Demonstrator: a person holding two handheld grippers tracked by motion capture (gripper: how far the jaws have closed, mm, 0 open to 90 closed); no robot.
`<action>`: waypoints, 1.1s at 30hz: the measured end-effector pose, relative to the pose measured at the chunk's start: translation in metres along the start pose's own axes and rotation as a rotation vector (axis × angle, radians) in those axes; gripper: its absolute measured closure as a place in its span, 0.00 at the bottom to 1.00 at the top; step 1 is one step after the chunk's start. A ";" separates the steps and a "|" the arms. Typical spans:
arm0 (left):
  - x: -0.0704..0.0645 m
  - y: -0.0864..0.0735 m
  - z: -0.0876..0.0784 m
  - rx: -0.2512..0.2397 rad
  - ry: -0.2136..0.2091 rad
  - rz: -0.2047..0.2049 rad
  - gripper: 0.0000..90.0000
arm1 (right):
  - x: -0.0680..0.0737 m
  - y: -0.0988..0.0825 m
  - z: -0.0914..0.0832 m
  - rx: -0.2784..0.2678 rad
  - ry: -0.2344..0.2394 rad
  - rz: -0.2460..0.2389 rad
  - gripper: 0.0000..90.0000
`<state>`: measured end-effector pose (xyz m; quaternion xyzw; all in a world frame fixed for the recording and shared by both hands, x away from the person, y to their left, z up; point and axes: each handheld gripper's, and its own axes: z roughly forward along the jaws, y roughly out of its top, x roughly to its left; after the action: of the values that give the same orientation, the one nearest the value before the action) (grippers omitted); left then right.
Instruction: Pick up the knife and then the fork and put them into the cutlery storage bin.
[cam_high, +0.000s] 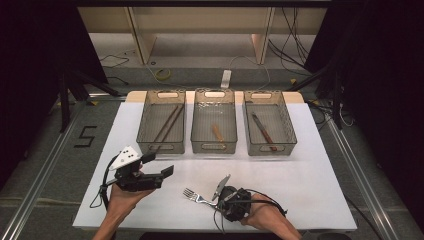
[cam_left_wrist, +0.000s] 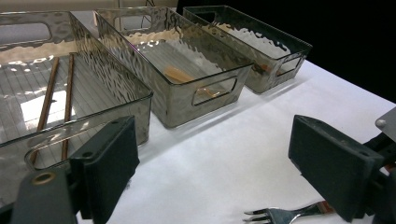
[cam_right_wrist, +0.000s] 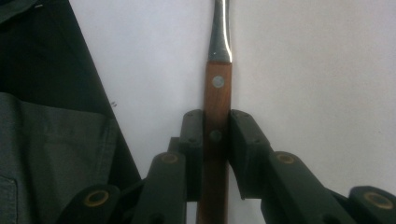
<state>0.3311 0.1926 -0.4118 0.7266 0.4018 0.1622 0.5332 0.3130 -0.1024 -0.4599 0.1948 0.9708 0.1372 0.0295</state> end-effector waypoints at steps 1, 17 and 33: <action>0.000 0.000 0.000 -0.001 0.000 0.000 0.17 | 0.000 0.000 0.000 0.002 -0.005 -0.008 0.85; 0.000 0.000 0.000 -0.001 -0.001 0.002 0.17 | -0.009 -0.003 -0.010 -0.031 0.009 0.007 0.86; 0.000 0.000 0.000 0.000 0.000 0.002 0.17 | -0.043 -0.018 -0.035 -0.090 -0.038 0.103 0.86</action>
<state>0.3313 0.1926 -0.4118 0.7270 0.4008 0.1627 0.5332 0.3422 -0.1441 -0.4310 0.2453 0.9516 0.1782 0.0493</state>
